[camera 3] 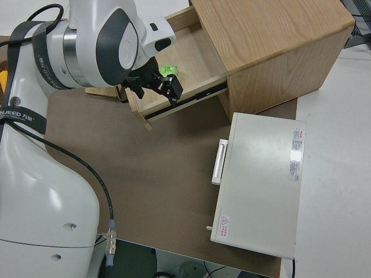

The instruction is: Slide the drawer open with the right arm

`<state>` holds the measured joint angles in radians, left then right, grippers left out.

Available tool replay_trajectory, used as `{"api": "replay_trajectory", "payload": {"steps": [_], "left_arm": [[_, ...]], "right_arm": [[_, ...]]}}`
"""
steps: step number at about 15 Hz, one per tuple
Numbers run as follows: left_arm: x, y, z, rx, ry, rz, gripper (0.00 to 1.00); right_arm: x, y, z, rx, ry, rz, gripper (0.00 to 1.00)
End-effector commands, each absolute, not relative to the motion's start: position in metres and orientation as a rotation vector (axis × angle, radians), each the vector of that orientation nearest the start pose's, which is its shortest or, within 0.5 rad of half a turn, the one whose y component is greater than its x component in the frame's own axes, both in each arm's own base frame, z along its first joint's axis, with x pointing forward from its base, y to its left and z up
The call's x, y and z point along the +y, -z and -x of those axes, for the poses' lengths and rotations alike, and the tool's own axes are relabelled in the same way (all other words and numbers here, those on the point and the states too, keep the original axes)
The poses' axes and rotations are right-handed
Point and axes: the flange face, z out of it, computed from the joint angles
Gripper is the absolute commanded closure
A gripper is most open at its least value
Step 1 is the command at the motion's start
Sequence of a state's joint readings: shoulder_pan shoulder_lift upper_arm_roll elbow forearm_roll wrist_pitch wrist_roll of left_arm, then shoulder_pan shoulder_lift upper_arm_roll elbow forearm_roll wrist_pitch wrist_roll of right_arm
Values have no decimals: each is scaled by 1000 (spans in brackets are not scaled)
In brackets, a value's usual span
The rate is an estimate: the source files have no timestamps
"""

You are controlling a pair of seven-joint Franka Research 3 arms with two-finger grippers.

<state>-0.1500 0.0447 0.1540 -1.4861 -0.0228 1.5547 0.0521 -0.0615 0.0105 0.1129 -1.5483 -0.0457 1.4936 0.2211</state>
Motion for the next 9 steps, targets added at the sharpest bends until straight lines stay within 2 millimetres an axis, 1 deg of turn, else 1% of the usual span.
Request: {"api": "replay_trajectory", "payload": {"steps": [1, 2, 3, 7, 9], "left_arm": [[-2, -641, -571, 88, 52, 3139, 5], [-2, -641, -571, 88, 52, 3139, 2], [-2, -641, -571, 88, 52, 3139, 2], [-2, -641, -571, 88, 52, 3139, 2], [-2, -641, -571, 88, 52, 3139, 2]], "right_arm": [[11, -612, -541, 248, -64, 3123, 13], [3, -610, -543, 233, -70, 3110, 13], [-1, -609, -544, 228, -72, 3106, 11], [-5, -598, -553, 243, -88, 3114, 13], [-2, -599, -555, 236, -62, 3119, 11]]}}
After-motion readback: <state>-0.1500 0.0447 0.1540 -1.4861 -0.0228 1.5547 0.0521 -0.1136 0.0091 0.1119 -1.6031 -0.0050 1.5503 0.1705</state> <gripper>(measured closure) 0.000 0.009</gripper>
